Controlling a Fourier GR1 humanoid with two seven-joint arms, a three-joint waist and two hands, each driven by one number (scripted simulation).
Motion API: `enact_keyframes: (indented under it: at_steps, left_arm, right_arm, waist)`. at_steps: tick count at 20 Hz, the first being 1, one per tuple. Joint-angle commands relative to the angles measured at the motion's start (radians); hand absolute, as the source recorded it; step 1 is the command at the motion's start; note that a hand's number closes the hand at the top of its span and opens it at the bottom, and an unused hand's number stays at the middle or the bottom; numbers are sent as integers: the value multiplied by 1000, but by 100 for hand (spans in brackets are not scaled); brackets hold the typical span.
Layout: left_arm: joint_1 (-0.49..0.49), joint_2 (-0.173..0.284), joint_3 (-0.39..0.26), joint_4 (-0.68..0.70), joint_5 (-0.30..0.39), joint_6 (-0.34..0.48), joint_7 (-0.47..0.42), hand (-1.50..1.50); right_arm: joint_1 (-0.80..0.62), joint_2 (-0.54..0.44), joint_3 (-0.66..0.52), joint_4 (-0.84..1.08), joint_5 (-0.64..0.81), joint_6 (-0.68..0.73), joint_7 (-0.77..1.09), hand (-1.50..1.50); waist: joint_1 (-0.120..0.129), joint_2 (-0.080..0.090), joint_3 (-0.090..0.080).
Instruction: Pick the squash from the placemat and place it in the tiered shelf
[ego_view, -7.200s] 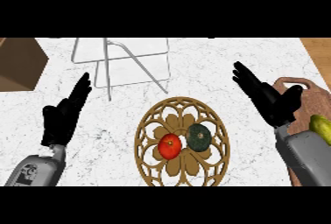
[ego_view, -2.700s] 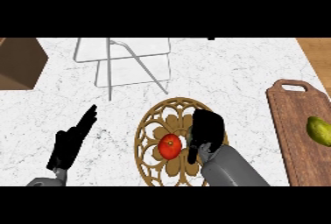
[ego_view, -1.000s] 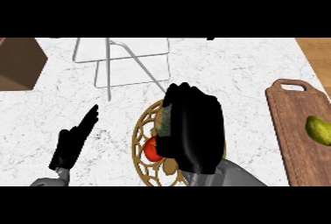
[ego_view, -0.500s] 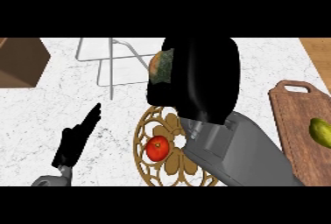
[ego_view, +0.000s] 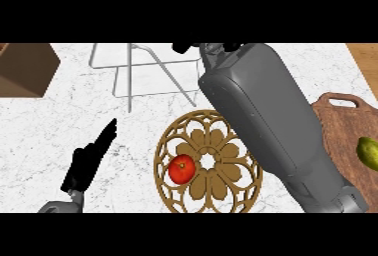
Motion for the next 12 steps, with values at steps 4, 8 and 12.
enact_keyframes:
  at_steps: [4,8,12]
  left_arm:
    - [-24,26,25,13,8,-29,1,0]
    - [-34,-8,1,11,-2,-19,-6,0]
    - [-43,-33,-15,15,-25,7,2,0]
  right_arm:
    - [-192,-18,-125,417,-12,-132,-127,150]
    - [-235,-6,-165,588,-33,-218,-232,150]
    - [-267,9,-195,727,-46,-280,-251,150]
  waist:
    - [20,9,-1]
    - [35,16,-1]
    - [44,21,-1]
